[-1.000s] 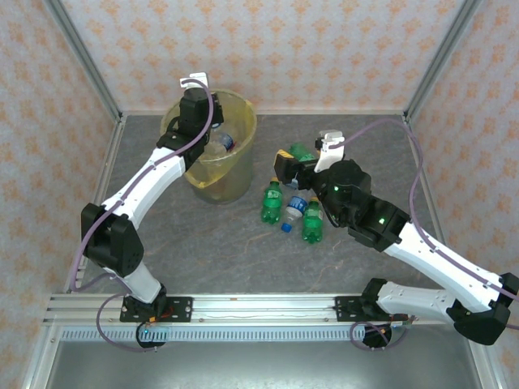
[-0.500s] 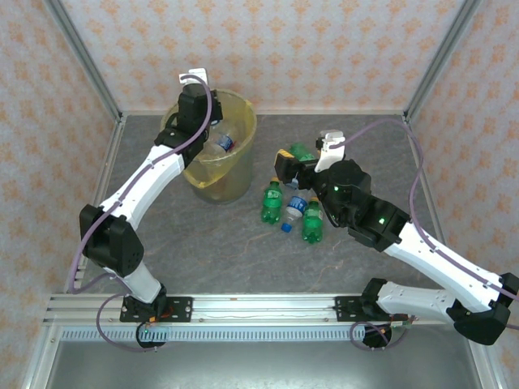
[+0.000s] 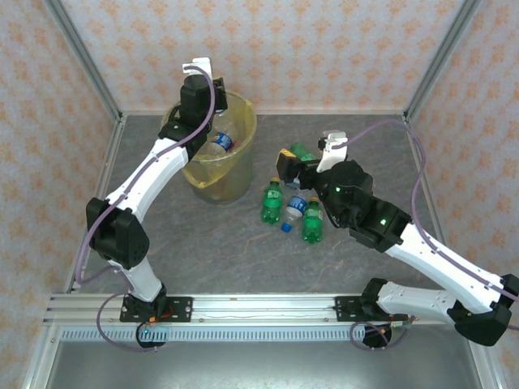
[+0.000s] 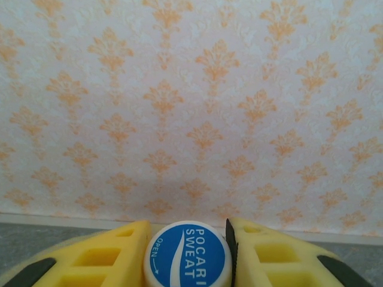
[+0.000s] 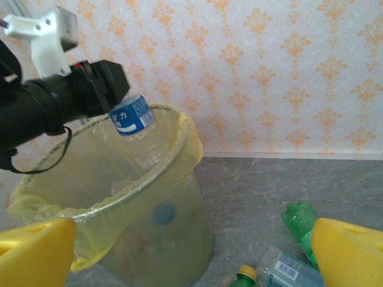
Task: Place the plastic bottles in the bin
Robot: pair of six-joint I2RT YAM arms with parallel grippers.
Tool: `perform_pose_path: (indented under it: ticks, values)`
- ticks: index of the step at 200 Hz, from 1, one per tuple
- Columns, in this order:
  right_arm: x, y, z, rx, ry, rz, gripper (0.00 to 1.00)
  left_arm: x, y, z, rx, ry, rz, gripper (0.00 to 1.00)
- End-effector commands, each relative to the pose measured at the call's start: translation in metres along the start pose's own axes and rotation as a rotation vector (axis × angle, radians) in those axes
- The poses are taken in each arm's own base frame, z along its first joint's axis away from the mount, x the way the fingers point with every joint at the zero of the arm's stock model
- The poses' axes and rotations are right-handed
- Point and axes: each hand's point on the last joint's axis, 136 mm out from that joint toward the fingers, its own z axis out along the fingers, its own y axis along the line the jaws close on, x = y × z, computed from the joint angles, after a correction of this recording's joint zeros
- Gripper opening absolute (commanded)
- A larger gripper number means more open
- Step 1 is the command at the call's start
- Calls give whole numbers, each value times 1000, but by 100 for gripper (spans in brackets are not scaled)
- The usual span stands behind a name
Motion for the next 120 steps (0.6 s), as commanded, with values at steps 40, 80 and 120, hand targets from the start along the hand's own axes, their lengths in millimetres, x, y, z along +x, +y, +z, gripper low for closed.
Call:
perform_pose_path:
  ticks: [40, 80, 120]
  values:
    - [-2, -13, -13, 31, -22, 41, 100, 39, 6, 6, -21, 45, 51, 35]
    - [3, -13, -10, 36, -11, 31, 100, 55, 24, -8, -50, 82, 45, 44]
    - [3, -8, -3, 31, -5, 15, 100, 21, 31, -28, -67, 37, 15, 77]
